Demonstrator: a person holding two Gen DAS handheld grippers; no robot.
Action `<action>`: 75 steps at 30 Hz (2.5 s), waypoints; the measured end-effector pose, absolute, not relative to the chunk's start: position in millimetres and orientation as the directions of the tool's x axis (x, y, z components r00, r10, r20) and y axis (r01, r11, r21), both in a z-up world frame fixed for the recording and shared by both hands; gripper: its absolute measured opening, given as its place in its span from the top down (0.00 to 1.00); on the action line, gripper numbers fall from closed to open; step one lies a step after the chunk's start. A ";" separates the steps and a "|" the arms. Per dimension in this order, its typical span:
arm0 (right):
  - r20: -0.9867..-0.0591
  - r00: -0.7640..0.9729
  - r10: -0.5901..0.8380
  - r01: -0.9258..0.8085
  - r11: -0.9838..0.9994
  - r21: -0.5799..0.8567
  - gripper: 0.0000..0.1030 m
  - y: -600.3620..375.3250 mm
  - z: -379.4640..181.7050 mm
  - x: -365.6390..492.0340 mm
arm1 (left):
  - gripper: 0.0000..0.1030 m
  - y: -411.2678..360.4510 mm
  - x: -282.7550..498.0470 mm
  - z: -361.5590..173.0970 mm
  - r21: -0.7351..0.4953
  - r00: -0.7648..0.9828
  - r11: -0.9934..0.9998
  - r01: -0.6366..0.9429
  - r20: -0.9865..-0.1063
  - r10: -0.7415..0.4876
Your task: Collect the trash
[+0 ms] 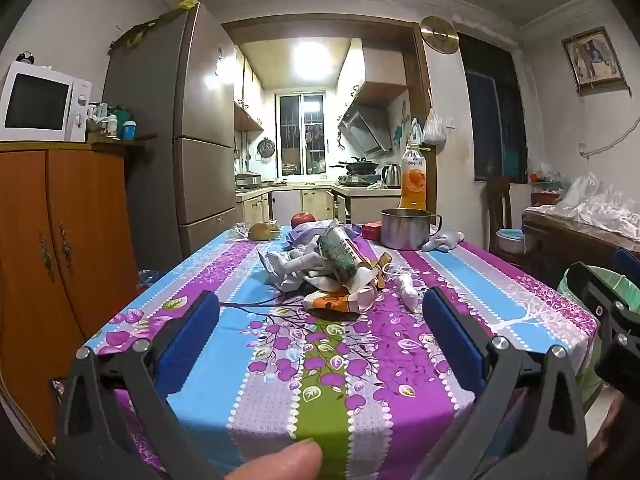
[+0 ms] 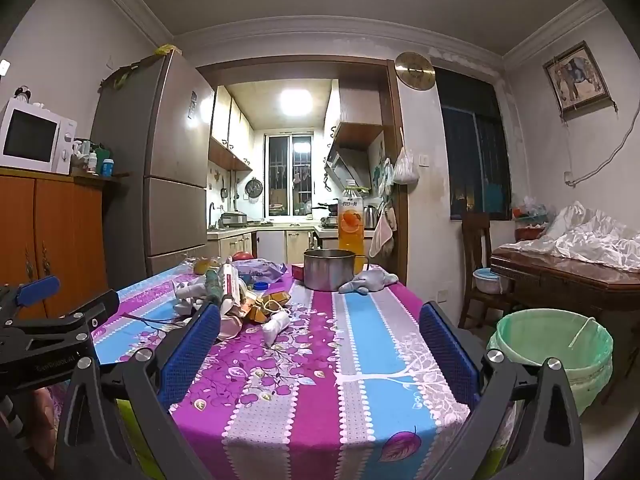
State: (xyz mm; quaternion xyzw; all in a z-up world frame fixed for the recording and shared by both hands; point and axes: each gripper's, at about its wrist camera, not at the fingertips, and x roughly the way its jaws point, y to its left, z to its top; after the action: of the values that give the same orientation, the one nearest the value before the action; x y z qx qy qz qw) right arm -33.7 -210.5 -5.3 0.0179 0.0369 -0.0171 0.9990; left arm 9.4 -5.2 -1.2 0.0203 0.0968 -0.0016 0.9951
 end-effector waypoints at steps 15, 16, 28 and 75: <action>-0.078 0.996 -0.034 0.036 0.999 0.036 0.04 -210.3 -7.8 -30.5 | 0.05 -4.4 13.6 -3.2 0.045 0.980 0.999 0.010 -0.197 -0.001; -0.079 0.996 -0.033 0.036 0.999 0.036 0.04 -210.4 -8.0 -30.0 | 0.05 -4.5 13.4 -3.4 0.045 0.980 0.999 0.010 -0.197 -0.001; -0.086 0.996 -0.029 0.032 0.999 0.033 0.04 -208.7 -9.7 -26.4 | 0.05 -3.5 16.2 -3.8 0.048 0.979 0.999 0.011 -0.203 -0.001; -0.122 0.992 -0.015 0.017 1.000 0.017 0.04 -204.8 -15.0 -15.3 | 0.05 -7.0 25.4 -13.6 0.054 0.977 0.998 0.015 -0.215 -0.003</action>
State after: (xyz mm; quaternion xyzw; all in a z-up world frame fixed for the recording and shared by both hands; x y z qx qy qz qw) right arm -15.3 -204.8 -15.0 0.0090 0.0612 -0.0079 0.9981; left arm 25.4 -7.0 -13.6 0.0277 0.1078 -0.0045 0.9938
